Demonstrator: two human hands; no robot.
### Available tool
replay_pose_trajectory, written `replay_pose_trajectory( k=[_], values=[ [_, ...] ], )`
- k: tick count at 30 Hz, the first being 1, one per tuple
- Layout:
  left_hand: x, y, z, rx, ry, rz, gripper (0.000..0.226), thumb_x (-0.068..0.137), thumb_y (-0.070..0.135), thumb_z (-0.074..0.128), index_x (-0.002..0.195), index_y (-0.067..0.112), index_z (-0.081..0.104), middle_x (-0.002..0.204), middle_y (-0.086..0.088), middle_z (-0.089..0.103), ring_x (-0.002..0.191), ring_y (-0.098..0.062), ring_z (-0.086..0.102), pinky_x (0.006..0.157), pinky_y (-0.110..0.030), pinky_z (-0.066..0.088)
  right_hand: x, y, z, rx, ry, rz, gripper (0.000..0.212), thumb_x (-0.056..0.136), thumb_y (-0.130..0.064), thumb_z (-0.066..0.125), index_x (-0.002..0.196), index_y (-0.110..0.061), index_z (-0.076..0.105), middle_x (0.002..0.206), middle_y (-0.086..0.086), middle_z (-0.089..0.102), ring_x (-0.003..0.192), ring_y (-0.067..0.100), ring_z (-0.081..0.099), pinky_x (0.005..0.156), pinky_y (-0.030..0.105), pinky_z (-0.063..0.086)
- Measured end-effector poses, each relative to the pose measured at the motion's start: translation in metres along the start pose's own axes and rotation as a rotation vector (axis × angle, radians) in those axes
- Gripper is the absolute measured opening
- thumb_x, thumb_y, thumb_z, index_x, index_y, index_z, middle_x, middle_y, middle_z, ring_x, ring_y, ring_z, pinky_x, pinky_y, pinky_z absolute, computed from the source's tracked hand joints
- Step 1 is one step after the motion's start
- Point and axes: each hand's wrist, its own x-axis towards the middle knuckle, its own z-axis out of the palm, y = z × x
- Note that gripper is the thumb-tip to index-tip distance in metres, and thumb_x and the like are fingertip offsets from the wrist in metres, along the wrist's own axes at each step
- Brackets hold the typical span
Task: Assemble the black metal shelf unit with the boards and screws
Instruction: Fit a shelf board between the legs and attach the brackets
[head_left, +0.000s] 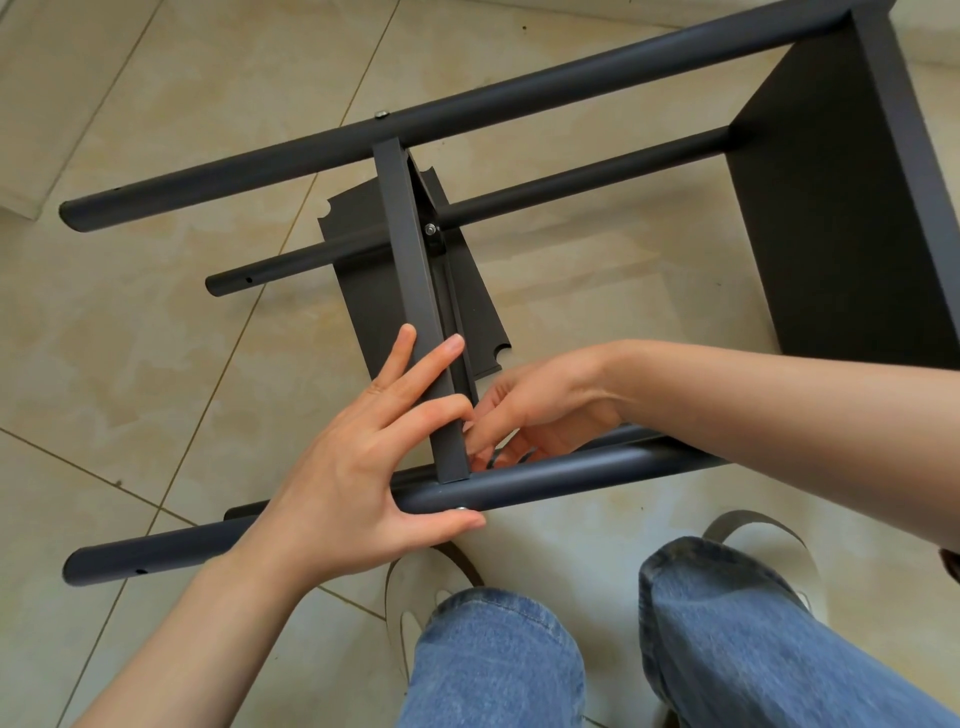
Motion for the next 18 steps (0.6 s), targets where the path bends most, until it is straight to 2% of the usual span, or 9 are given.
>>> replay_pose_trajectory(
  k=[3,6,9,14,18],
  values=[
    [0.0020,0.0003,-0.0018,0.013,-0.006,-0.004,0.060,0.076,0.063,0.071,0.124,0.032,0.054,0.167,0.013,0.016,0.156,-0.019,0.004,0.107,-0.031,0.031,-0.0004,-0.0013,-0.0023,-0.027,0.010,0.003,0.018,0.094,-0.016,0.062,0.079,-0.010,0.071,0.085,0.008,0.064,0.080,0.018,0.062,0.084,0.035,0.051],
    [0.0029,0.0005,-0.0031,0.011,-0.011,-0.011,0.060,0.075,0.062,0.071,0.124,0.031,0.055,0.167,0.013,0.017,0.156,-0.018,0.004,0.106,-0.030,0.032,0.0040,-0.0025,0.0006,-0.066,0.041,0.016,0.026,0.092,-0.011,0.061,0.067,-0.012,0.069,0.082,0.007,0.064,0.082,0.019,0.062,0.085,0.036,0.052],
    [0.0027,0.0010,-0.0032,0.001,-0.011,-0.011,0.060,0.075,0.061,0.072,0.124,0.031,0.056,0.167,0.013,0.017,0.156,-0.019,0.004,0.107,-0.031,0.031,0.0071,-0.0017,0.0033,-0.020,0.045,-0.007,0.020,0.093,-0.008,0.060,0.074,-0.012,0.067,0.087,0.010,0.061,0.081,0.019,0.060,0.085,0.036,0.051],
    [0.0026,0.0010,-0.0030,0.008,-0.009,-0.018,0.060,0.075,0.063,0.071,0.123,0.029,0.057,0.167,0.013,0.017,0.156,-0.017,0.004,0.109,-0.029,0.028,0.0006,-0.0009,-0.0028,0.001,0.037,-0.020,0.013,0.092,-0.012,0.065,0.082,-0.010,0.073,0.087,0.010,0.066,0.076,0.016,0.063,0.080,0.031,0.052],
    [0.0029,0.0008,-0.0031,0.006,-0.011,-0.017,0.059,0.076,0.063,0.071,0.123,0.031,0.056,0.167,0.014,0.017,0.156,-0.018,0.004,0.109,-0.030,0.027,0.0046,-0.0021,-0.0021,-0.024,0.060,0.015,0.027,0.091,-0.010,0.064,0.065,-0.012,0.075,0.076,0.008,0.065,0.073,0.017,0.061,0.079,0.031,0.050]
  ],
)
